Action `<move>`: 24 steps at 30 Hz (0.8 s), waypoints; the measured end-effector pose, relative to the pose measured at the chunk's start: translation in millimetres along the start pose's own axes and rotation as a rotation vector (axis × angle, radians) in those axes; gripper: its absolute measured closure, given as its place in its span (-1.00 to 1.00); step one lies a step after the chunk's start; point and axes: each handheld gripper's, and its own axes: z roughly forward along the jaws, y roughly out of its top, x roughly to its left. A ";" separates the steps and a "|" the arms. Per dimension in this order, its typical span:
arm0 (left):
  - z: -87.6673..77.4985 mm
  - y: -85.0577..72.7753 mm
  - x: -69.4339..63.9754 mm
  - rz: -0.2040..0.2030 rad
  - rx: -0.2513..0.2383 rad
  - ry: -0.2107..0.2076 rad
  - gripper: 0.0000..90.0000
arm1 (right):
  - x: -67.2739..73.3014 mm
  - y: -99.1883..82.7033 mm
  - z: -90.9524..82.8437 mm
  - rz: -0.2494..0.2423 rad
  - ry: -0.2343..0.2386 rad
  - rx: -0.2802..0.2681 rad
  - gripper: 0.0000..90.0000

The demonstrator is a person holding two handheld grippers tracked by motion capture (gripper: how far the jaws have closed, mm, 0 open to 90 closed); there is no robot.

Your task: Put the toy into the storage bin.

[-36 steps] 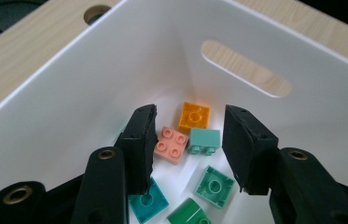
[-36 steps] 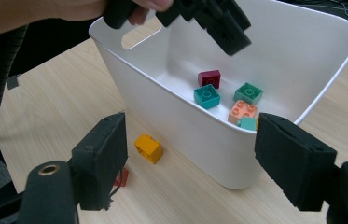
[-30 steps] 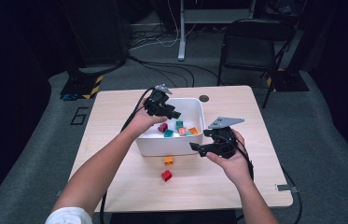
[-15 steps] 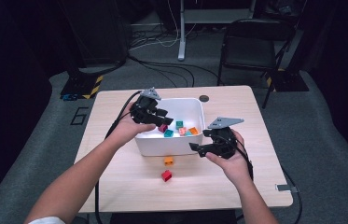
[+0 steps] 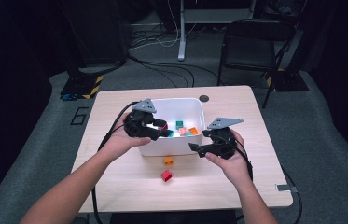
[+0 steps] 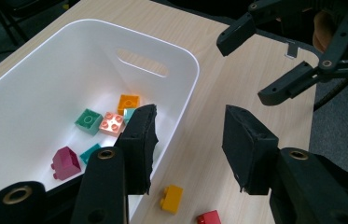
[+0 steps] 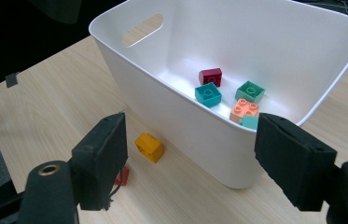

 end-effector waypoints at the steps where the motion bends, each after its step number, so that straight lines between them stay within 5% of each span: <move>1: -0.5 -0.9 -1.5 0.001 -0.002 -0.003 0.21 | 0.1 -0.1 0.3 -0.001 0.001 0.002 -0.45; 24: 19.1 -44.4 -40.7 0.044 0.009 -0.026 0.21 | 0.4 -0.7 1.0 0.001 0.002 0.003 -0.45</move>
